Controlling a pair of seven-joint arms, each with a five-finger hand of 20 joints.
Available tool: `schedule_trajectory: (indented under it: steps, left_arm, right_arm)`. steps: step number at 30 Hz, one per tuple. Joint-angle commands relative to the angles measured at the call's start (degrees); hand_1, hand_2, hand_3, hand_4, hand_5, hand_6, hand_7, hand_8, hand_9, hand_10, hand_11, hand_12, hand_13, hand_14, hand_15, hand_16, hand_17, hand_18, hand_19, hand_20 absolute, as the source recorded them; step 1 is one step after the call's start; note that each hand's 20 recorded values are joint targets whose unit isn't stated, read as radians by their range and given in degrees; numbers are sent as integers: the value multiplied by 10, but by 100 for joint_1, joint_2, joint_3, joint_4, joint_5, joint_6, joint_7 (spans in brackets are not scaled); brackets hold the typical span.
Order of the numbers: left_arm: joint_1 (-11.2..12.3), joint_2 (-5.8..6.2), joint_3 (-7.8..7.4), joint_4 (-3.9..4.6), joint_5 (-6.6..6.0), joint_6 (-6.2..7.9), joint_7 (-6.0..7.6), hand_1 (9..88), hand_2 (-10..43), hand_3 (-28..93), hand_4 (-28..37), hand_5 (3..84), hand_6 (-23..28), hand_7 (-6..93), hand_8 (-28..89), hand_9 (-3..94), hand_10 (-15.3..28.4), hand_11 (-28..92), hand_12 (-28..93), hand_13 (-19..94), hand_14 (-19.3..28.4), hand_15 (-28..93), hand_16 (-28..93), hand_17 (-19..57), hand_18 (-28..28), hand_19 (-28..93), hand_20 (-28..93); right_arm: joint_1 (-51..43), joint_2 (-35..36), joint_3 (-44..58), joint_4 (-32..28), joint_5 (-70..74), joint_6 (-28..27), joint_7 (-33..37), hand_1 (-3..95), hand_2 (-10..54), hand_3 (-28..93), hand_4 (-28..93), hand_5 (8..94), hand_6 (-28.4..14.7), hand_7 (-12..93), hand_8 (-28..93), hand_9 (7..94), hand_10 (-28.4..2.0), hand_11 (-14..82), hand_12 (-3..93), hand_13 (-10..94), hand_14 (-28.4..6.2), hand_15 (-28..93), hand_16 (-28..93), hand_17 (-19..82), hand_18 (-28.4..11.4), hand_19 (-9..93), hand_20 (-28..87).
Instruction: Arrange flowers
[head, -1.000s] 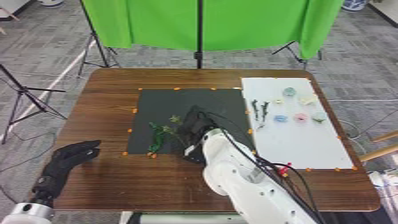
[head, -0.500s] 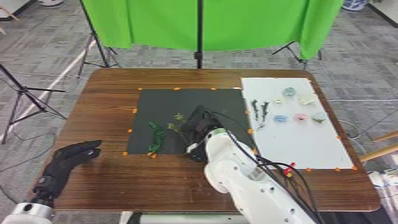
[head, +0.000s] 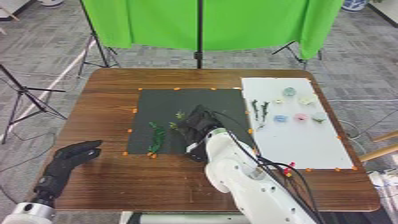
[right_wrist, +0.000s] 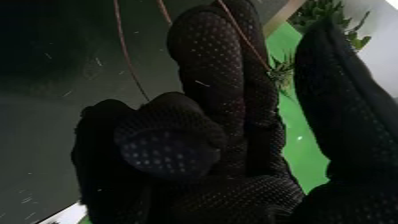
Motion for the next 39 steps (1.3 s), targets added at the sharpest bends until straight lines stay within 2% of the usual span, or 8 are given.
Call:
schedule_trajectory:
  steps: [1,10,24,33,39]
  left_arm:
    - [54,-55,4,20,39,-79,-48,282,-80,661,-153,504,40,145,-49,479,142,208,150,367,187,194,35,60,131,49,191]
    - [24,-43,10,37,35,-103,-48,281,-81,661,-152,503,40,145,-48,477,141,206,150,367,186,194,35,59,132,50,191]
    - [40,-46,-13,33,40,-142,-79,281,-80,660,-152,504,40,146,-49,478,142,208,150,367,186,196,36,59,132,51,191]
    - [0,-12,3,48,32,-164,-102,281,-82,662,-153,505,40,149,-50,480,143,210,150,367,186,197,35,58,132,51,190]
    - [17,-14,-9,38,30,-172,-124,281,-83,663,-155,505,39,149,-50,480,143,211,149,367,186,198,35,58,132,52,190]
  right_arm:
    - [-76,5,7,-31,6,-64,-77,372,-95,654,-146,845,-40,260,-52,933,-135,337,281,937,-24,619,231,743,-82,932,397]
    - [-123,60,-34,-5,-822,-438,-376,367,-95,623,-132,844,-44,254,-57,927,-138,338,278,937,-25,612,236,739,-86,932,401]
    - [-148,116,-155,-40,-1724,-612,-621,365,-95,579,-107,842,-39,264,-64,927,-137,344,273,937,-24,607,244,732,-95,932,419]
    - [-151,183,-244,-98,-2625,-731,-1092,374,-95,551,-93,844,-38,267,-68,926,-137,348,272,937,-23,607,245,728,-101,932,433]
    - [-120,161,-264,-146,-1968,-703,-810,386,-94,526,-83,843,-38,268,-69,921,-136,351,272,937,-22,604,250,725,-104,932,442]
